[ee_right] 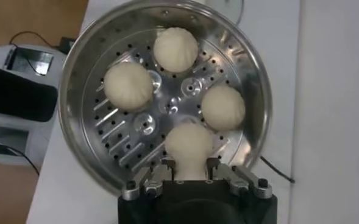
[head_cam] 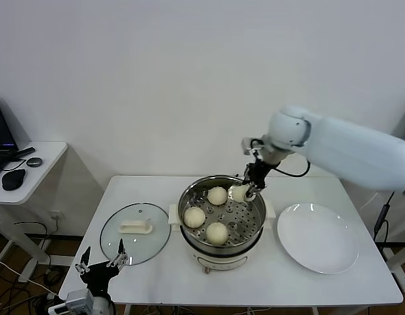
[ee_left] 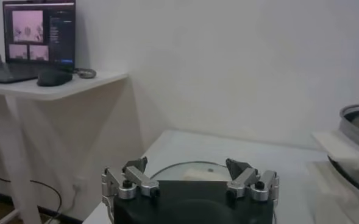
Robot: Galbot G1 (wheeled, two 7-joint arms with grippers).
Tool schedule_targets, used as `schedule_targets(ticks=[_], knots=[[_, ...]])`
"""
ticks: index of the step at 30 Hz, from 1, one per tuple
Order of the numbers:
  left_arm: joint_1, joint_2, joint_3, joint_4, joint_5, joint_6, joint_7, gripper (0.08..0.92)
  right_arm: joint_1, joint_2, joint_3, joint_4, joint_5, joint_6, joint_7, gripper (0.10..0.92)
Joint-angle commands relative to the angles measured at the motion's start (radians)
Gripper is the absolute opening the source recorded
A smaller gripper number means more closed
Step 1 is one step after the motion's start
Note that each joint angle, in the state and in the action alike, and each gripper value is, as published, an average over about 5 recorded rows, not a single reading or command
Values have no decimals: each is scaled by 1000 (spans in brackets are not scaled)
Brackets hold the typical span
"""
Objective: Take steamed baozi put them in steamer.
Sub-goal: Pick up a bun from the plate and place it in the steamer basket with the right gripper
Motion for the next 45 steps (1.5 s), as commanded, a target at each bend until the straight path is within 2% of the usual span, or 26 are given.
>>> schedule_targets(ticks=[1,16,22,25,38,42,45], knots=[[-6,0,-15,3,-15,3,1,823,-30,62,-77,23,-73,-93,54,354],[-22,2,-12,24,-22,7,6,823,-83,72,-63,-14,-68,-104,119,357],[-23,0,-11,26,-22,8,9,823,-80,69,-64,-11,-99,-106,96,363],[-24,-1,-10,27,-21,8,11,823,-77,63,-56,-11,-97,-102,87,415],[-17,-22,-4,18,-12,11,11,823,-128,-25,124,-2,-96,-89,93,782],[-3,-28,-11,14,-12,8,7,823,-224,-90,371,-5,-72,-51,136,820],[14,-28,-23,5,-16,2,9,823,-340,-141,603,-4,42,8,285,822]])
